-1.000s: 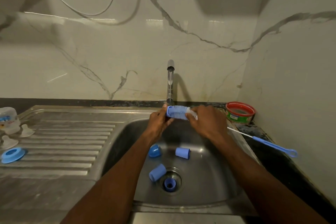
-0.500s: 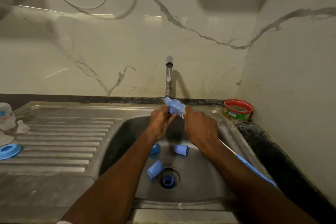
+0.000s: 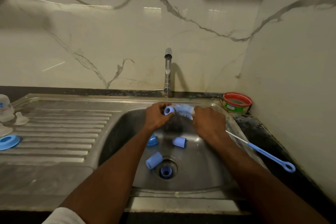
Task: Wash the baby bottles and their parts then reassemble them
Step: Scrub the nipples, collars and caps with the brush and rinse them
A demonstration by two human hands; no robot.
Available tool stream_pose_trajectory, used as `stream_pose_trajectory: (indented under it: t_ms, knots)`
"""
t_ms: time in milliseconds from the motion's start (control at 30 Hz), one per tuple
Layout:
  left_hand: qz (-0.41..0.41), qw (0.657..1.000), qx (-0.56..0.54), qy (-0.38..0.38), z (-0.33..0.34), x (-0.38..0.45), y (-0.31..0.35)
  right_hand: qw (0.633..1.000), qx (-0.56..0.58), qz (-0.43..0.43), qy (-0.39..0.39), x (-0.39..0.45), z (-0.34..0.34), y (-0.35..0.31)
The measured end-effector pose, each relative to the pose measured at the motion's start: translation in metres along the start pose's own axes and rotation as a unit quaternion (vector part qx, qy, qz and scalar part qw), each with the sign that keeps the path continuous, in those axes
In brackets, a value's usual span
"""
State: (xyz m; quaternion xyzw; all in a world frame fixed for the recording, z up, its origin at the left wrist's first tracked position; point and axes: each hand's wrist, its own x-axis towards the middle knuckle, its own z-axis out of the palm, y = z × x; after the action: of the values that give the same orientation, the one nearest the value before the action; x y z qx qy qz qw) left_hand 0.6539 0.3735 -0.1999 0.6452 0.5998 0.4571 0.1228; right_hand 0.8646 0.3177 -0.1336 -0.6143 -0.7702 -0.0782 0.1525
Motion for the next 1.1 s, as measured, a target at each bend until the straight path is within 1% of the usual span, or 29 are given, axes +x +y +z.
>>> stream_pose_trajectory:
  t_ms: [33,100,167,200,233,267,300,333,367,400,433,467,500,533,600,633,667,700,767,833,933,1000,1100]
  knots:
    - [0.018,1.000,0.010,-0.005,0.001,-0.002,0.002,1.000,-0.003,0.002,-0.011,-0.001,-0.001,0.001]
    - [0.058,0.998,0.022,0.006,-0.004,-0.006,0.010,1.000,0.016,0.011,0.011,-0.001,-0.005,0.001]
    - [0.097,0.994,0.023,0.050,-0.014,-0.008,0.019,0.996,0.058,0.037,0.054,0.002,-0.012,0.002]
    - [0.109,0.991,0.007,0.074,-0.021,-0.011,0.022,0.995,0.067,0.045,0.058,0.001,-0.013,0.003]
    - [0.109,0.990,0.010,0.085,-0.025,-0.012,0.022,0.997,0.061,0.039,0.040,-0.001,-0.014,0.004]
    - [0.098,0.993,0.032,0.059,-0.029,-0.014,0.017,0.999,0.032,0.020,0.002,-0.005,-0.013,0.003]
    - [0.073,0.994,0.086,-0.009,-0.032,-0.018,0.014,0.999,-0.009,-0.001,-0.043,-0.009,-0.011,0.002]
    - [0.033,0.981,0.165,-0.100,-0.032,-0.023,0.010,0.995,-0.042,-0.017,-0.084,-0.013,-0.008,-0.001]
    - [0.004,0.960,0.227,-0.165,-0.032,-0.028,0.006,0.993,-0.057,-0.024,-0.102,-0.016,-0.009,-0.003]
    - [-0.012,0.951,0.249,-0.185,-0.032,-0.030,0.006,0.993,-0.057,-0.026,-0.101,-0.015,-0.008,-0.005]
    - [-0.014,0.958,0.233,-0.164,-0.035,-0.031,0.009,0.995,-0.047,-0.025,-0.088,-0.015,-0.010,-0.008]
    - [-0.011,0.975,0.192,-0.113,-0.037,-0.028,0.011,0.997,-0.028,-0.020,-0.063,-0.013,-0.011,-0.010]
    - [-0.013,0.982,0.170,-0.081,-0.038,-0.026,0.011,0.999,-0.010,-0.014,-0.047,-0.012,-0.010,-0.011]
    - [-0.013,0.980,0.177,-0.091,-0.040,-0.027,0.012,0.998,-0.004,-0.011,-0.054,-0.013,-0.011,-0.011]
    - [-0.041,0.951,0.249,-0.178,-0.038,-0.039,0.009,0.991,-0.038,-0.026,-0.128,-0.018,-0.011,-0.011]
    - [-0.048,0.942,0.268,-0.197,-0.037,-0.044,0.004,0.985,-0.060,-0.035,-0.155,-0.021,-0.011,-0.010]
    - [-0.051,0.945,0.261,-0.191,-0.037,-0.046,0.000,0.983,-0.064,-0.038,-0.170,-0.023,-0.011,-0.008]
    - [-0.053,0.954,0.237,-0.174,-0.040,-0.045,-0.002,0.984,-0.059,-0.043,-0.165,-0.023,-0.013,-0.008]
    - [-0.039,0.971,0.196,-0.133,-0.050,-0.045,0.007,0.988,-0.036,-0.041,-0.146,-0.022,-0.021,-0.012]
    - [-0.025,0.975,0.189,-0.112,-0.066,-0.050,0.014,0.992,0.000,-0.046,-0.120,-0.020,-0.029,-0.019]
    - [-0.036,0.971,0.219,-0.086,-0.109,-0.059,0.008,0.994,0.069,-0.067,-0.059,-0.015,-0.038,-0.050]
    - [-0.058,0.963,0.253,-0.068,-0.145,-0.061,0.000,0.988,0.109,-0.091,-0.061,-0.007,-0.039,-0.082]
    - [-0.085,0.937,0.337,-0.034,-0.214,-0.064,-0.019,0.971,0.178,-0.138,-0.079,0.002,-0.040,-0.156]
